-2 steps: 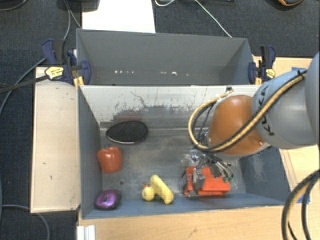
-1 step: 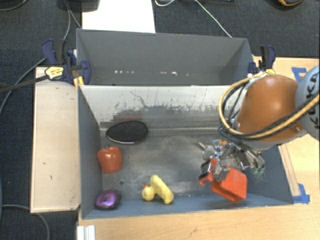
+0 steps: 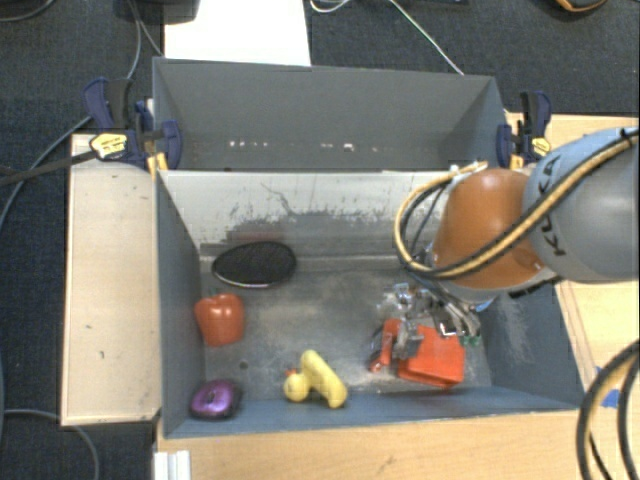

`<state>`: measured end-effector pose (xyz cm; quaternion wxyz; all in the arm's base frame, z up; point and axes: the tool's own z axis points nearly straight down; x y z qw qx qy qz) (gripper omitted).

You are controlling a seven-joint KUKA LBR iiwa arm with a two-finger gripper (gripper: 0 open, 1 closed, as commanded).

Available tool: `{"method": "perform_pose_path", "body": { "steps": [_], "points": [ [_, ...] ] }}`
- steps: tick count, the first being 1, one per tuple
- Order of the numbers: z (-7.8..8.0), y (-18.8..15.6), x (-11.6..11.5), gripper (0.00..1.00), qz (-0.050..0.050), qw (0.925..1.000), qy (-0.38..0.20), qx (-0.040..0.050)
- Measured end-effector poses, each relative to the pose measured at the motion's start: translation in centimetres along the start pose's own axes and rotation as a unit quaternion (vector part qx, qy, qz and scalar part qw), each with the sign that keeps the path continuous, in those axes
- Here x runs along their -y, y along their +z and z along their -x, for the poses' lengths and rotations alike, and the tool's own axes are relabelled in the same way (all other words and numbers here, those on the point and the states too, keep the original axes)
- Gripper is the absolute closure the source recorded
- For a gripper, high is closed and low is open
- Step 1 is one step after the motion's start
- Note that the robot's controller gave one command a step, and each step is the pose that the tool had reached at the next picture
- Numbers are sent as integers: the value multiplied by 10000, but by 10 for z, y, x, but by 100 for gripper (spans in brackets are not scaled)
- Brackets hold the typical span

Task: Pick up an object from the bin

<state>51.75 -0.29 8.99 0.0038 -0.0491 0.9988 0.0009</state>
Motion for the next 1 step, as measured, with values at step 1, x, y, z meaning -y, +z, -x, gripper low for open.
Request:
{"method": "perform_pose_path", "body": {
  "steps": [1],
  "points": [
    [-27, -124, 1, 100, -2, 10000, 55, -34]
  ]
}}
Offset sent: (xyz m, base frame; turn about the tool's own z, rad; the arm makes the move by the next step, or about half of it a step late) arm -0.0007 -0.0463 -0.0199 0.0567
